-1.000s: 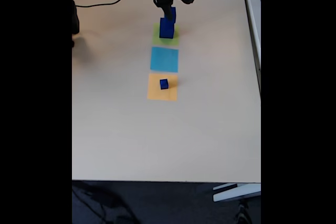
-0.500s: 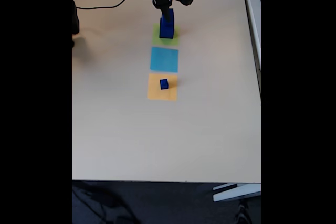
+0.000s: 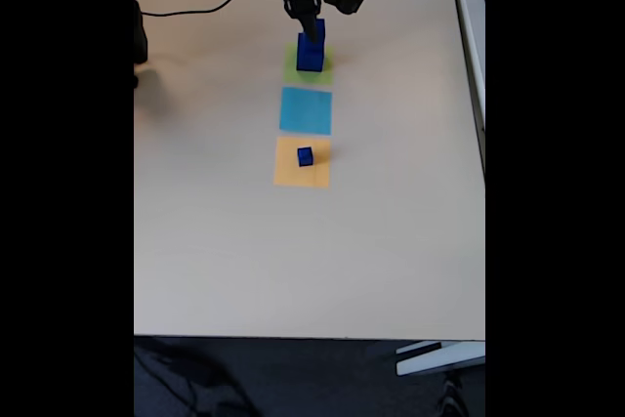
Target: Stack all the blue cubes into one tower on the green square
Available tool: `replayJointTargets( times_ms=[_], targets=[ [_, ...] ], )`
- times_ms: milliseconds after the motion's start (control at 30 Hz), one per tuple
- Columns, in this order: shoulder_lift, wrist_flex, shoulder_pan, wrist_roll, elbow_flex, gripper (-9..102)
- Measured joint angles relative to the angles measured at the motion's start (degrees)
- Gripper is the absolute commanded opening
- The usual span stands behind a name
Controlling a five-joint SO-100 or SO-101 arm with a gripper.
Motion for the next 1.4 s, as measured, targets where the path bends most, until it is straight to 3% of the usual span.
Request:
replayJointTargets(
  times_ms=[1400],
  targets=[
    [0.00,-2.29,0.35,0.35,1.85,4]
  ],
)
